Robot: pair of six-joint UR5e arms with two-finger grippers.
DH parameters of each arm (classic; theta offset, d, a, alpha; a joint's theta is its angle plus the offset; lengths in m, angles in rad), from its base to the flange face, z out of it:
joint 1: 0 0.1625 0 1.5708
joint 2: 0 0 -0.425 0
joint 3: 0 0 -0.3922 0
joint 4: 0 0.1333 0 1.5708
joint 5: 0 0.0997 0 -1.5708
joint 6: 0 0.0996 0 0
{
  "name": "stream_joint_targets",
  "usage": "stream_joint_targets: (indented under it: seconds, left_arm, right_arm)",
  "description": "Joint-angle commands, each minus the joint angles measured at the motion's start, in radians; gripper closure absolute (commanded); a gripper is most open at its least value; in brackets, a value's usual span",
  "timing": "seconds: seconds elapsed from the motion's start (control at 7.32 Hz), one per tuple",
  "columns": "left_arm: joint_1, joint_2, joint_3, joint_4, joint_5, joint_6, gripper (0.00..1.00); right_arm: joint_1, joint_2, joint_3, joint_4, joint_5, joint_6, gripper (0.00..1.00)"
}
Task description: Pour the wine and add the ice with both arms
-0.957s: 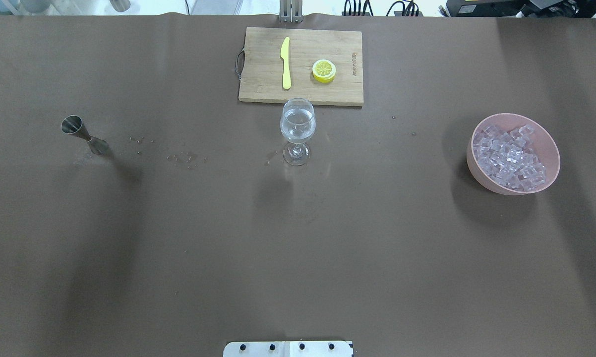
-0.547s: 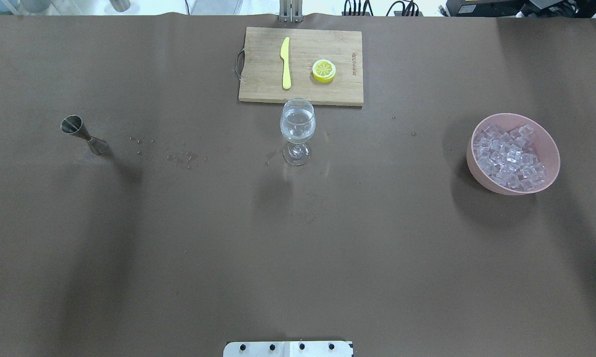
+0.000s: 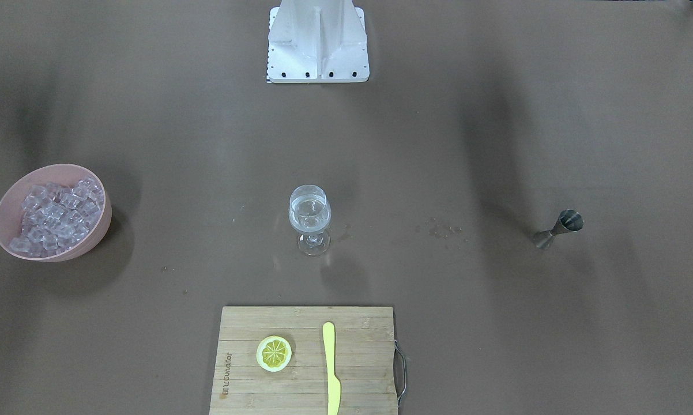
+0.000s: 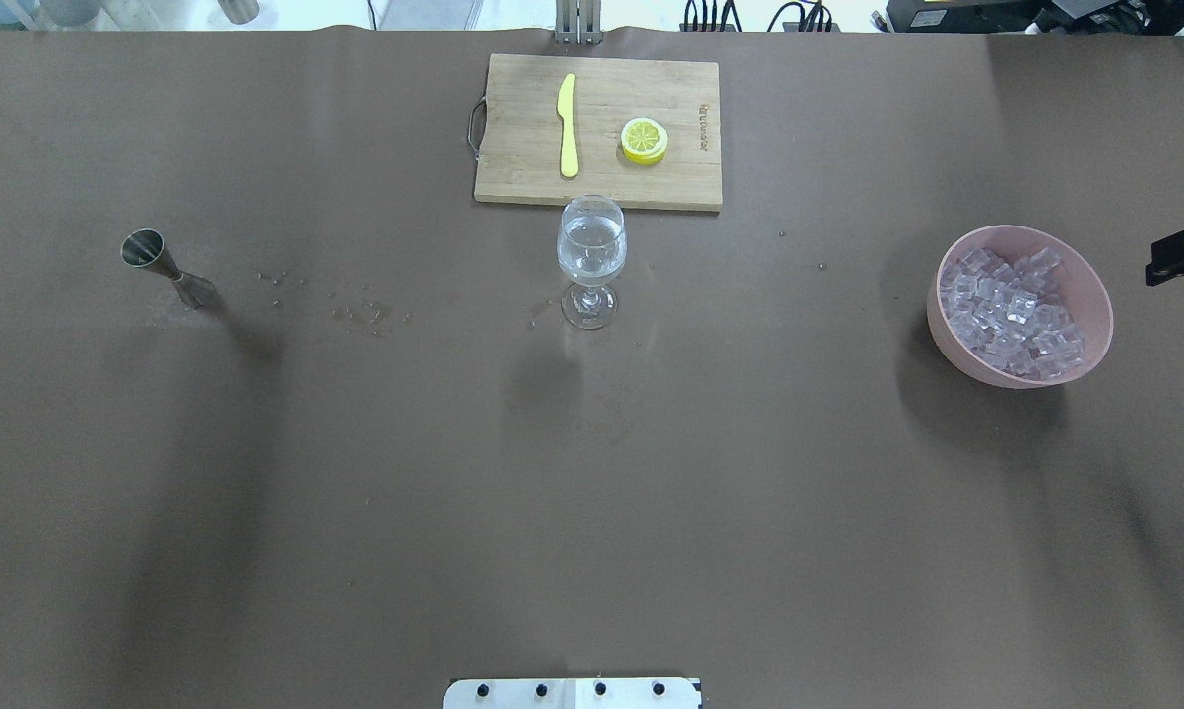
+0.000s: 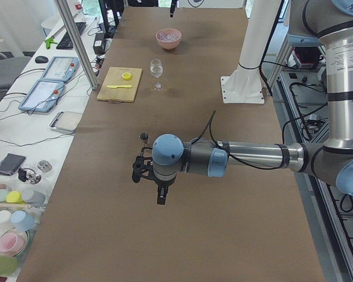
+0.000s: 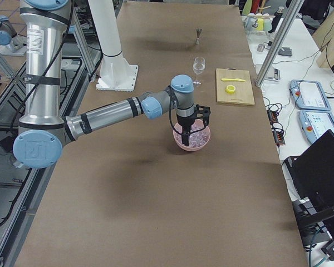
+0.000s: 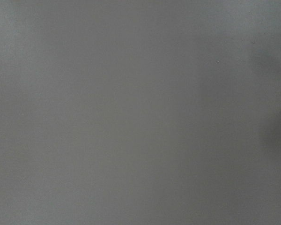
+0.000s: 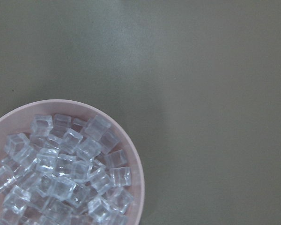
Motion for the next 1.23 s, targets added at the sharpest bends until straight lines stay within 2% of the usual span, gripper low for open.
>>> stream_joint_targets:
  seconds: [0.0, 0.14, 0.41, 0.55, 0.68, 0.96, 1.09]
  left_arm:
    - [-0.001, 0.001, 0.002, -0.009, -0.001, 0.0, 0.02]
    - [-0.001, 0.001, 0.002, -0.011, -0.001, 0.0, 0.02]
    - [-0.001, 0.001, 0.001, -0.011, -0.001, 0.0, 0.02]
    - [-0.001, 0.001, 0.001, -0.011, -0.001, 0.0, 0.02]
    - [-0.001, 0.001, 0.001, -0.011, -0.001, 0.0, 0.02]
    - [-0.001, 0.001, -0.001, -0.011, -0.004, 0.0, 0.02]
    - [0.001, -0.001, -0.001, -0.011, -0.005, 0.0, 0.02]
  right_arm:
    - [-0.165, 0.068, -0.043, 0.015, -0.15, 0.165, 0.0]
    - [-0.201, 0.117, -0.065, 0.015, -0.164, 0.199, 0.0]
    - [-0.268, 0.149, -0.106, 0.015, -0.254, 0.234, 0.0]
    - [-0.272, 0.148, -0.114, 0.015, -0.264, 0.227, 0.04]
    - [-0.272, 0.145, -0.114, 0.015, -0.262, 0.219, 0.24]
    - [-0.288, 0.148, -0.142, 0.015, -0.281, 0.219, 0.38]
    - [-0.29, 0.148, -0.143, 0.015, -0.282, 0.219, 0.49]
